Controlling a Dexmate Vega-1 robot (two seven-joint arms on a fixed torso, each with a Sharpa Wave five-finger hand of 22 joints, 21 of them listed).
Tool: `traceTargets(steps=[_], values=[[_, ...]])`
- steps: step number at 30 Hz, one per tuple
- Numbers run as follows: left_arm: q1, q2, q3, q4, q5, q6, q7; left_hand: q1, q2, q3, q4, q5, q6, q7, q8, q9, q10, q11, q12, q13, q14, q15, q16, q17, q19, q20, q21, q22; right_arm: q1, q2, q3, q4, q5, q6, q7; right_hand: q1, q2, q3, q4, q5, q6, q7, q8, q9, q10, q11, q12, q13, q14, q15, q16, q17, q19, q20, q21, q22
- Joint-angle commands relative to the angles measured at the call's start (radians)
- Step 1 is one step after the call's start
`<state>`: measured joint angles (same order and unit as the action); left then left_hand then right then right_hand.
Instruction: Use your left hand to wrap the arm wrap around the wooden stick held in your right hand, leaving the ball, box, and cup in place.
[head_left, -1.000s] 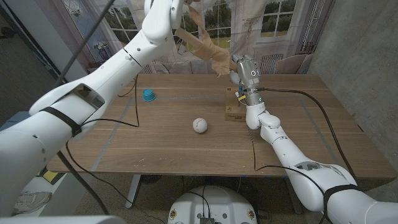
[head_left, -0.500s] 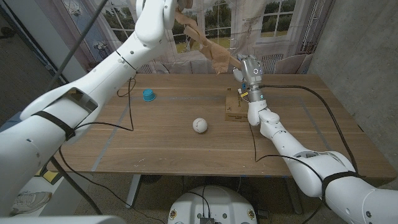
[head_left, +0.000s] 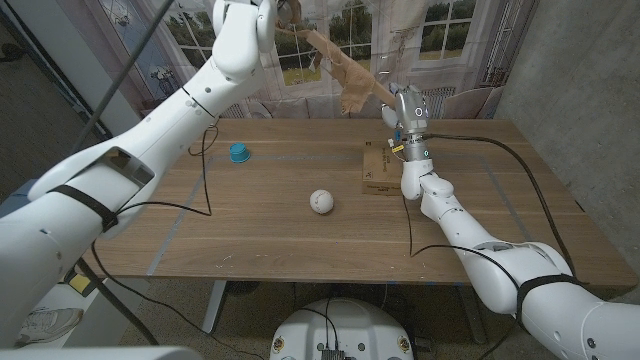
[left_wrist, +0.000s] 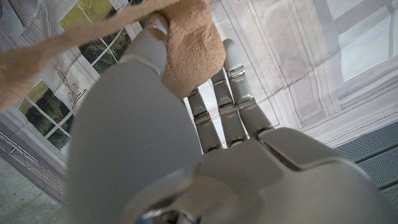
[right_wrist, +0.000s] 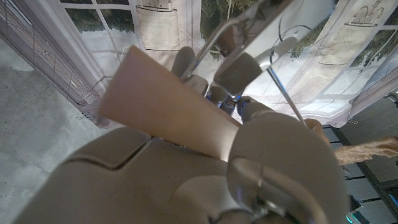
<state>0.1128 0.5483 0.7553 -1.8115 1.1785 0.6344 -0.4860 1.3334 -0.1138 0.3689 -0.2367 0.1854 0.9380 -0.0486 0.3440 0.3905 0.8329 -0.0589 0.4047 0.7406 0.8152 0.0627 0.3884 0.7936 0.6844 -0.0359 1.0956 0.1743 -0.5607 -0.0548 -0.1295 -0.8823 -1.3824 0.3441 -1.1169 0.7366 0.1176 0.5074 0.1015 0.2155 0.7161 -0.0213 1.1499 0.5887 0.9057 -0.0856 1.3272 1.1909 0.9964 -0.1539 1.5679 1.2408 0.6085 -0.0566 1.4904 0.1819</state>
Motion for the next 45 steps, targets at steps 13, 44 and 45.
traceTargets(steps=[13,44,45], values=[[0.024,0.025,0.025,0.005,0.001,-0.01,-0.08,0.174,0.179,0.079,0.072,0.003,0.145,0.115,0.002,0.015,0.012,-0.001,0.003,0.002,0.181,-0.254,0.003,0.003,0.025,-0.179,-0.001,0.004,0.061,0.034,0.078,0.087,0.071,-0.022,0.0,-0.044,0.051,0.005,0.003,0.003,-0.006,0.0,0.009,0.001,-0.002,0.0,0.007,0.014,-0.007,-0.055,-0.002,0.002,0.0,-0.096,-0.002,0.0],[0.108,0.038,-0.001,0.012,-0.174,-0.105,-0.048,0.177,0.179,0.075,0.071,0.003,0.149,0.118,0.0,0.017,0.02,0.0,-0.002,0.004,0.186,-0.252,-0.001,0.002,0.028,-0.179,-0.003,0.004,0.14,0.048,0.078,0.167,0.195,-0.081,0.0,-0.04,0.052,0.005,-0.001,0.003,-0.007,0.003,0.016,-0.003,0.001,0.005,0.007,0.011,-0.006,-0.054,-0.001,0.002,0.0,-0.089,0.001,0.001],[0.113,0.036,-0.003,0.016,-0.194,-0.113,-0.032,0.176,0.179,0.075,0.072,0.002,0.15,0.118,0.0,0.017,0.021,-0.001,-0.002,0.003,0.186,-0.252,-0.001,0.003,0.028,-0.179,-0.003,0.005,0.14,0.045,0.071,0.163,0.202,-0.069,0.0,-0.04,0.052,0.005,-0.001,0.002,-0.006,0.003,0.017,-0.004,0.004,0.007,0.002,0.004,-0.005,-0.054,-0.001,0.002,0.001,-0.088,0.002,0.001]])
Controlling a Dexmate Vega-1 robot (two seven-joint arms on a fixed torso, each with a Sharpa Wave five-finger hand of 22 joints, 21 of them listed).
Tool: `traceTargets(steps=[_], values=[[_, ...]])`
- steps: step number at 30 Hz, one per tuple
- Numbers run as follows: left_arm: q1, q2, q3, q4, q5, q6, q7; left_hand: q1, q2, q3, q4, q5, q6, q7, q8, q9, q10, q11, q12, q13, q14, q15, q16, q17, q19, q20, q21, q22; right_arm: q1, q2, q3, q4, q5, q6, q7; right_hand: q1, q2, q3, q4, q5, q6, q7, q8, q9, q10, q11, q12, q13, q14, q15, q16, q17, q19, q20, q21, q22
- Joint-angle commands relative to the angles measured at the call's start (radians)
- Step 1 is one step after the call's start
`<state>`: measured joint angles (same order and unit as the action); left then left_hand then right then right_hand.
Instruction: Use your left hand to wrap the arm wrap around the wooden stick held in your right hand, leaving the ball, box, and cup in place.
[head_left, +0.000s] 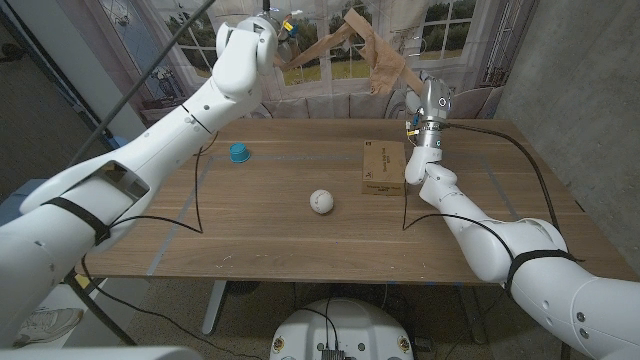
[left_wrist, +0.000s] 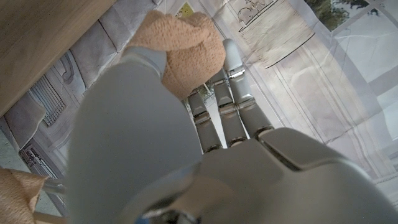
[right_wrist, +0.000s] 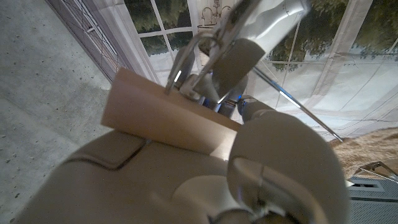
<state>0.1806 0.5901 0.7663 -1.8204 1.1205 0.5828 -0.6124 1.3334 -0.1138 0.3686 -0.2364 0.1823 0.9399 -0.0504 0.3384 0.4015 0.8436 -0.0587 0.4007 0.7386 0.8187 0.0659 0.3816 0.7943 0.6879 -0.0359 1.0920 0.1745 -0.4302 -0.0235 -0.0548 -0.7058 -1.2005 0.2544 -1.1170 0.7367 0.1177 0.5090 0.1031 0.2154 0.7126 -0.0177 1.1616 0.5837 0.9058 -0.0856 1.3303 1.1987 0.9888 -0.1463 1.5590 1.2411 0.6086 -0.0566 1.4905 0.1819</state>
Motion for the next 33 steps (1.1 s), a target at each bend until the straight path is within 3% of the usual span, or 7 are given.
traceTargets(steps=[1,5,10,15,23,28,33], values=[[0.051,-0.008,-0.017,0.029,-0.155,-0.07,0.111,0.177,0.179,0.075,0.071,0.005,0.148,0.12,0.006,0.006,0.01,0.0,0.001,0.005,0.182,-0.255,0.006,0.003,0.025,-0.179,0.001,0.004,0.007,0.017,-0.004,-0.021,0.026,0.024,0.0,-0.04,0.052,0.003,-0.003,0.002,-0.001,-0.001,0.004,-0.002,0.003,0.006,0.002,0.001,0.002,-0.062,0.007,0.001,0.0,-0.089,0.001,0.001],[0.062,-0.02,-0.015,0.054,-0.22,-0.103,0.179,0.177,0.18,0.076,0.072,0.006,0.148,0.119,0.005,0.006,0.008,0.0,0.001,0.006,0.182,-0.256,0.006,0.003,0.026,-0.178,0.001,0.004,-0.003,0.013,-0.045,-0.059,0.095,0.049,0.0,-0.038,0.053,0.004,-0.004,0.002,0.002,0.001,0.007,-0.003,0.002,0.005,0.008,0.012,0.005,-0.062,0.008,0.001,0.003,-0.089,0.003,0.001],[0.059,-0.037,0.002,0.103,-0.28,-0.135,0.245,0.177,0.179,0.075,0.072,0.006,0.147,0.12,0.004,0.007,0.007,0.0,-0.001,0.007,0.182,-0.255,0.005,0.004,0.026,-0.178,0.001,0.004,-0.019,-0.041,-0.181,-0.124,0.245,0.059,0.0,-0.037,0.053,0.004,-0.005,0.001,0.003,0.003,0.01,-0.003,0.007,0.007,0.003,0.0,0.006,-0.062,0.008,0.001,0.006,-0.09,0.004,0.001],[0.048,-0.042,0.022,0.14,-0.311,-0.156,0.299,0.177,0.178,0.075,0.071,0.006,0.147,0.12,0.004,0.008,0.008,0.0,-0.003,0.006,0.179,-0.256,0.005,0.007,0.026,-0.178,0.001,0.004,-0.04,-0.099,-0.289,-0.205,0.301,0.015,0.0,-0.036,0.054,0.004,-0.006,0.001,0.002,0.003,0.011,-0.002,0.007,0.006,0.007,0.006,0.007,-0.062,0.008,0.001,0.007,-0.089,0.005,0.001],[0.029,-0.027,0.043,0.12,-0.32,-0.141,0.303,0.177,0.18,0.075,0.072,0.006,0.148,0.12,0.004,0.008,0.009,0.0,-0.003,0.008,0.182,-0.253,0.003,0.006,0.026,-0.177,0.001,0.004,-0.031,-0.106,-0.322,-0.188,0.266,-0.058,0.0,-0.035,0.054,0.005,-0.007,0.0,0.002,0.004,0.013,-0.003,0.005,0.005,0.011,0.01,0.008,-0.062,0.008,0.001,0.007,-0.09,0.006,0.001],[0.032,-0.028,0.057,0.126,-0.343,-0.15,0.306,0.178,0.18,0.075,0.072,0.006,0.148,0.119,0.003,0.008,0.009,-0.001,-0.004,0.009,0.182,-0.257,0.003,0.006,0.026,-0.177,0.0,0.004,-0.014,-0.101,-0.343,-0.157,0.35,-0.037,0.0,-0.034,0.055,0.005,-0.007,0.0,0.003,0.005,0.014,-0.005,0.008,0.008,0.011,0.006,0.009,-0.062,0.008,0.001,0.009,-0.089,0.008,0.001],[0.032,-0.048,0.08,0.179,-0.377,-0.191,0.336,0.178,0.18,0.075,0.072,0.006,0.147,0.119,0.002,0.008,0.009,0.001,-0.005,0.008,0.184,-0.255,0.002,0.005,0.026,-0.177,0.0,0.004,-0.009,-0.153,-0.449,-0.228,0.503,-0.07,0.003,-0.033,0.055,0.006,-0.008,0.0,0.006,0.005,0.016,-0.005,0.008,0.001,0.011,0.005,0.011,-0.062,0.008,0.001,0.011,-0.089,0.009,0.001]])
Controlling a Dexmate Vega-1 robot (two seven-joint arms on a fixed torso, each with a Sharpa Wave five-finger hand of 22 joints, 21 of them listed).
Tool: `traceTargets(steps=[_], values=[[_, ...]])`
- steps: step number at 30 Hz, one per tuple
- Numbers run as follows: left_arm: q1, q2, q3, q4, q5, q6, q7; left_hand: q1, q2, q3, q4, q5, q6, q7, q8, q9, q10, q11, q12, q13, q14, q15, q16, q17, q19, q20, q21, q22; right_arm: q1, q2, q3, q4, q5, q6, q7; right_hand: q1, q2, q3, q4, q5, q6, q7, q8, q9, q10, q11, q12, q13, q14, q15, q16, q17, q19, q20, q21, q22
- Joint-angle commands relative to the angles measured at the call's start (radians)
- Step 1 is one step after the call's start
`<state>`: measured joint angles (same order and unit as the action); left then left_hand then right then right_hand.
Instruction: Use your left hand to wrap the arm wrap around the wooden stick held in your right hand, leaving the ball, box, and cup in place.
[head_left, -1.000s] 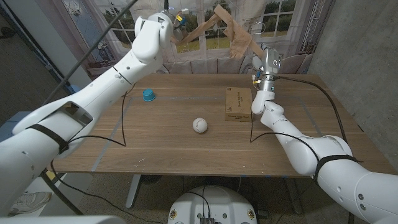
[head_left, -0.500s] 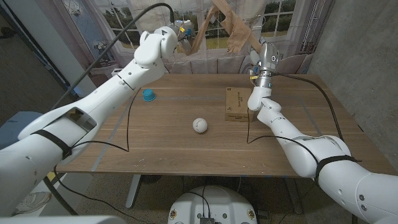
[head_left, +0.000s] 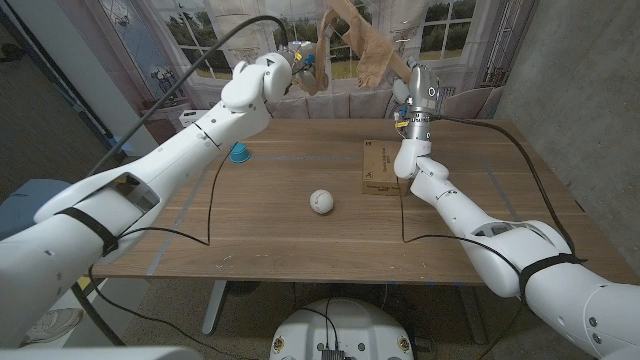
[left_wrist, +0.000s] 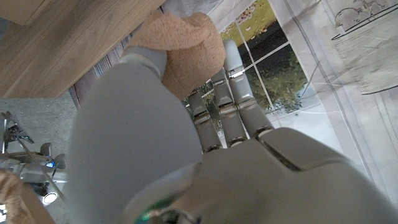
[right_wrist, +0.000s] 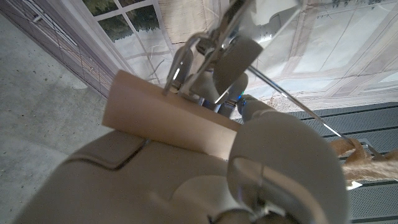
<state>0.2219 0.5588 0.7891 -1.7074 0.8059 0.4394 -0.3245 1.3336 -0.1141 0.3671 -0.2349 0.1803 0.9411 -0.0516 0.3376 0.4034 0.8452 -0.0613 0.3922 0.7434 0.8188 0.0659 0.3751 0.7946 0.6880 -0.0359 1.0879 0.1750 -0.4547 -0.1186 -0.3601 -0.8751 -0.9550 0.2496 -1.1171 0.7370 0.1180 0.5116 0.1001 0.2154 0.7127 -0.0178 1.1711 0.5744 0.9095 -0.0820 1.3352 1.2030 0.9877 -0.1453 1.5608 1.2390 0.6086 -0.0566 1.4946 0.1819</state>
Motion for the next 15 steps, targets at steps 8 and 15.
traceTargets(steps=[8,15], values=[[-0.028,-0.027,0.078,0.089,-0.075,-0.072,0.074,0.178,0.181,0.076,0.071,0.008,0.147,0.121,0.003,0.007,0.009,0.002,0.004,0.007,0.183,-0.254,0.007,0.006,0.026,-0.177,0.004,0.003,0.008,-0.11,-0.213,-0.129,0.261,-0.132,0.0,-0.032,0.054,0.004,-0.005,-0.001,0.005,0.005,0.008,0.003,0.004,-0.002,0.014,0.009,0.014,-0.063,0.006,0.003,0.01,-0.09,0.005,0.001],[-0.041,0.006,0.069,-0.001,-0.032,-0.034,0.049,0.177,0.179,0.074,0.07,0.008,0.149,0.122,0.002,0.007,0.01,0.001,0.002,0.006,0.183,-0.254,0.007,0.006,0.027,-0.177,0.004,0.003,0.04,-0.085,-0.203,-0.014,0.235,-0.167,0.0,-0.033,0.054,0.004,-0.005,-0.001,0.002,0.006,0.008,0.001,0.0,0.002,0.014,0.006,0.013,-0.063,0.006,0.003,0.006,-0.091,0.005,0.001]])
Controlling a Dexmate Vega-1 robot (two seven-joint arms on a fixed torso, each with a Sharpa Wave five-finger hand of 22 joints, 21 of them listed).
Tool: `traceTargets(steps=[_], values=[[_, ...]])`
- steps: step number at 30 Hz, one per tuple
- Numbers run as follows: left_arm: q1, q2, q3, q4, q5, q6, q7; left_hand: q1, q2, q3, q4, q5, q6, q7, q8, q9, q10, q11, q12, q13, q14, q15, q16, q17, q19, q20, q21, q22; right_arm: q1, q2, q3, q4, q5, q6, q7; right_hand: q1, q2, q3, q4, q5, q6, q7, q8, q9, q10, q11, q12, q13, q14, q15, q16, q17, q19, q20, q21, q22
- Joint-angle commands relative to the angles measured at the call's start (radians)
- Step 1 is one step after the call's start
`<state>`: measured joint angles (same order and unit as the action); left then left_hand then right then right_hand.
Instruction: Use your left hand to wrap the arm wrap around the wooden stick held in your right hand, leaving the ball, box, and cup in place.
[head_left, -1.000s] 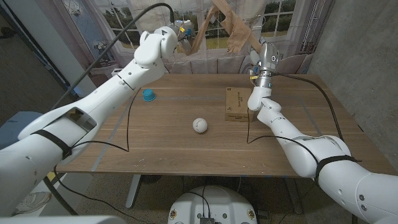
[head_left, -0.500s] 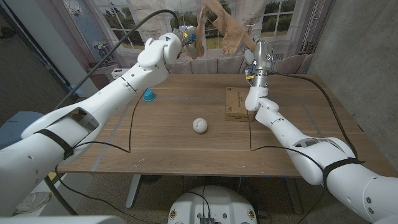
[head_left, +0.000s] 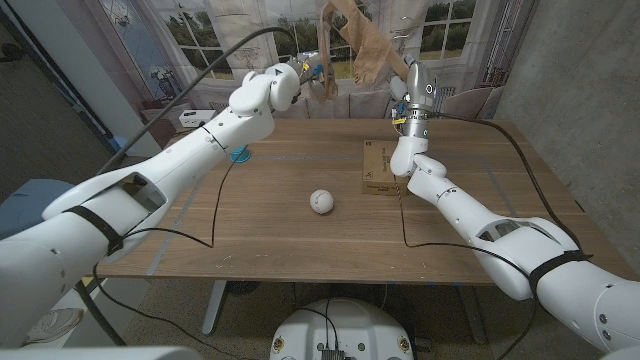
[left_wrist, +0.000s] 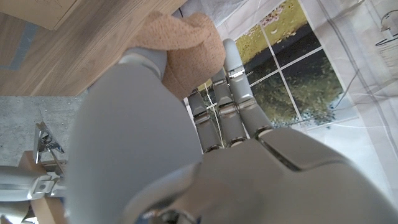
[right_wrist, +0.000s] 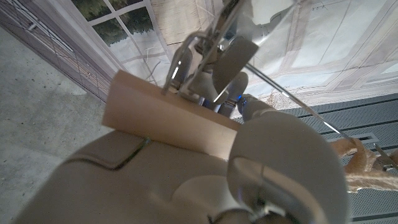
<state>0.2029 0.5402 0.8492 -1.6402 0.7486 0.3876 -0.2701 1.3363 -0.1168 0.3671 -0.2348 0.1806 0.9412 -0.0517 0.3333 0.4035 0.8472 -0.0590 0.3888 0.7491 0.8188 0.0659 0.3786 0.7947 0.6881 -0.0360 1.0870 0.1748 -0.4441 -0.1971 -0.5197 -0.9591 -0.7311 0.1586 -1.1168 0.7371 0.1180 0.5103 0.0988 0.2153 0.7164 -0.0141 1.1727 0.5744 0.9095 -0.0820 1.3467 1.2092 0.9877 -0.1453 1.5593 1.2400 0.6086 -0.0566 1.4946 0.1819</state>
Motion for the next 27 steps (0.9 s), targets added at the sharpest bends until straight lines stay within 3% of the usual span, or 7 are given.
traceTargets(steps=[1,16,22,27], values=[[-0.022,0.031,0.006,-0.085,0.034,0.024,-0.011,0.175,0.183,0.075,0.071,0.008,0.149,0.122,0.006,0.006,0.009,-0.002,0.005,0.0,0.183,-0.254,0.003,0.007,0.027,-0.177,0.005,0.004,0.034,0.0,-0.036,0.091,0.003,-0.075,0.0,-0.033,0.054,0.005,-0.004,-0.001,0.0,0.001,0.006,-0.001,0.0,0.002,0.002,-0.002,0.013,-0.063,0.007,0.002,0.006,-0.091,0.005,0.001],[-0.019,0.087,-0.038,-0.278,0.148,0.066,-0.129,0.175,0.182,0.074,0.071,0.008,0.15,0.119,0.004,0.006,0.008,-0.002,0.003,0.002,0.184,-0.254,0.001,0.007,0.027,-0.178,0.004,0.003,0.128,0.081,0.043,0.37,0.007,-0.051,0.0,-0.033,0.053,0.005,-0.003,-0.001,-0.005,0.003,0.011,0.0,-0.001,0.006,0.002,-0.005,0.009,-0.063,0.006,0.002,0.002,-0.088,0.006,0.001],[-0.005,0.084,-0.055,-0.291,0.162,0.05,-0.143,0.174,0.183,0.074,0.071,0.007,0.149,0.118,0.004,0.007,0.008,-0.001,0.001,0.002,0.184,-0.256,0.0,0.007,0.027,-0.179,0.003,0.003,0.151,0.1,0.086,0.44,0.018,0.015,0.0,-0.033,0.053,0.004,-0.002,-0.001,-0.003,0.002,0.011,-0.004,-0.001,0.007,0.001,-0.009,0.007,-0.062,0.006,0.002,0.002,-0.088,0.007,0.001],[-0.007,0.075,-0.061,-0.269,0.163,0.034,-0.155,0.173,0.184,0.073,0.072,0.007,0.149,0.119,0.003,0.007,0.008,-0.001,0.001,0.004,0.182,-0.255,-0.001,0.008,0.027,-0.179,0.003,0.004,0.158,0.114,0.122,0.458,0.014,0.029,0.0,-0.032,0.053,0.004,-0.002,-0.001,-0.006,0.001,0.012,-0.003,-0.001,0.007,0.003,-0.005,0.007,-0.062,0.006,0.002,0.002,-0.087,0.007,0.001]])
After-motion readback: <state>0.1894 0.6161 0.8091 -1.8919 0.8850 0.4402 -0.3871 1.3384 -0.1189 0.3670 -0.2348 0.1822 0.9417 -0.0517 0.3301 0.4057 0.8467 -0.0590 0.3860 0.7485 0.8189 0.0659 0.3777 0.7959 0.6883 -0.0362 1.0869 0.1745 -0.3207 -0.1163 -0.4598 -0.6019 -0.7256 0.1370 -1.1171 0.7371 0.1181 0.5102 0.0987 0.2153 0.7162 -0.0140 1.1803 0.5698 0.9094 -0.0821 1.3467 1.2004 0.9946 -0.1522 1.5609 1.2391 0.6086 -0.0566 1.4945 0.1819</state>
